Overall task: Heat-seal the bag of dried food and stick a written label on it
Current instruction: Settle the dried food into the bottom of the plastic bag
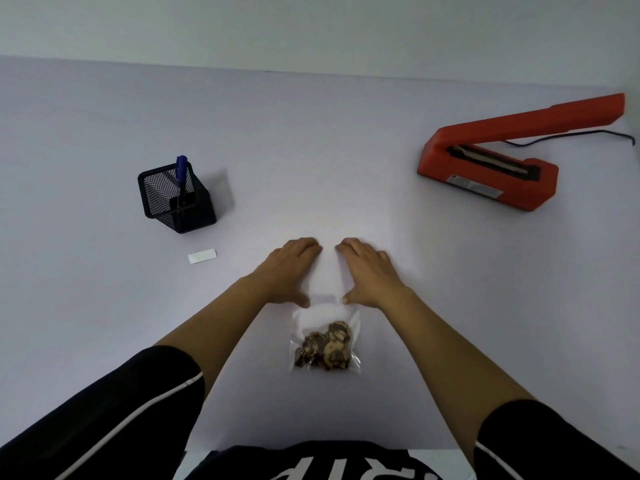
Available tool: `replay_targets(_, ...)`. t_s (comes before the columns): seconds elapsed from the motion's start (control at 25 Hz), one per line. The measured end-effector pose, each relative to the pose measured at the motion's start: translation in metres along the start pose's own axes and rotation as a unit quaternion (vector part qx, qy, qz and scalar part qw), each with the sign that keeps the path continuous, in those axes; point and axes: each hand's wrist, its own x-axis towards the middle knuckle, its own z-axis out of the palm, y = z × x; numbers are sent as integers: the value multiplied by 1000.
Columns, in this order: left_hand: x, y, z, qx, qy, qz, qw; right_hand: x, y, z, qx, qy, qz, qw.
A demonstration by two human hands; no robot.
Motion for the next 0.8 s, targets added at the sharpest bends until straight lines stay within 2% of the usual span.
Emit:
replay_targets(0.4,8,-3,-7,54,-2,-34,998,14,5,-10,2,-36,29,999)
replay_targets(0.6,-4,0,1,64,32,-52,996,-7,9,-3,-12,49,73,996)
replay_targets(0.68,-9,7,2,65,40,-51,996,-18,13,2,15,66,63,996)
replay_targets(0.8,-14,18,-4,26,49,-53,997,-25,18,4,121,61,56,989)
